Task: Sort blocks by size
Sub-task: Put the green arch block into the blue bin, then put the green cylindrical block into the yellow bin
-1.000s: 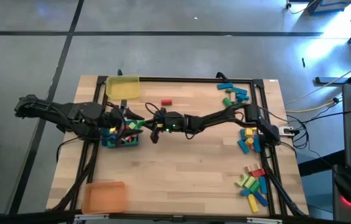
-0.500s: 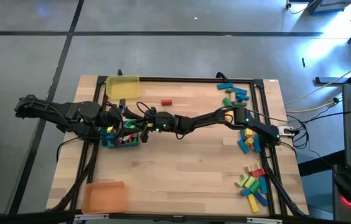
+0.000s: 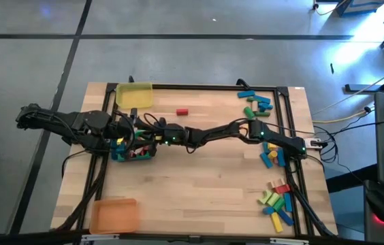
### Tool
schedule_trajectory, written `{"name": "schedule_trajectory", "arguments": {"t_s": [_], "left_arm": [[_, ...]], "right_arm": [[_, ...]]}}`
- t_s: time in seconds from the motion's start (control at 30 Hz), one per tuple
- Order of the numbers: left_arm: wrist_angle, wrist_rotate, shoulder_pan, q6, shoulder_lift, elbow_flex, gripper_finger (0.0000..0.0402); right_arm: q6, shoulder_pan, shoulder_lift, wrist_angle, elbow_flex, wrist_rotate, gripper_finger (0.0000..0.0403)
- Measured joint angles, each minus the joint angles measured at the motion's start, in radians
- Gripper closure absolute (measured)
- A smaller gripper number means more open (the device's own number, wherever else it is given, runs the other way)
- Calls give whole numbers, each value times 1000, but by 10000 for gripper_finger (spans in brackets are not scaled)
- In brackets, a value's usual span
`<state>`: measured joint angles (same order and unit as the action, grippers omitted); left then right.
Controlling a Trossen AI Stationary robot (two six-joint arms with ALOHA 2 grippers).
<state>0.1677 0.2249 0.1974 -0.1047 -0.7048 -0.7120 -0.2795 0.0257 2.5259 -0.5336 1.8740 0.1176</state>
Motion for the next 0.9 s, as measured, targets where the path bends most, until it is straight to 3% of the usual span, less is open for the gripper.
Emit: {"name": "schedule_trajectory", "arguments": {"t_s": [0.47, 0.67, 0.9], "left_arm": [[11, 0, 0, 0, 0, 0, 174], [10, 0, 0, 0, 0, 0, 174], [9, 0, 0, 0, 0, 0, 174]], "right_arm": [[44, -7, -1, 117, 0, -53, 349], [44, -7, -7, 127, 0, -93, 268], [92, -11, -110, 362, -2, -137, 199]]}}
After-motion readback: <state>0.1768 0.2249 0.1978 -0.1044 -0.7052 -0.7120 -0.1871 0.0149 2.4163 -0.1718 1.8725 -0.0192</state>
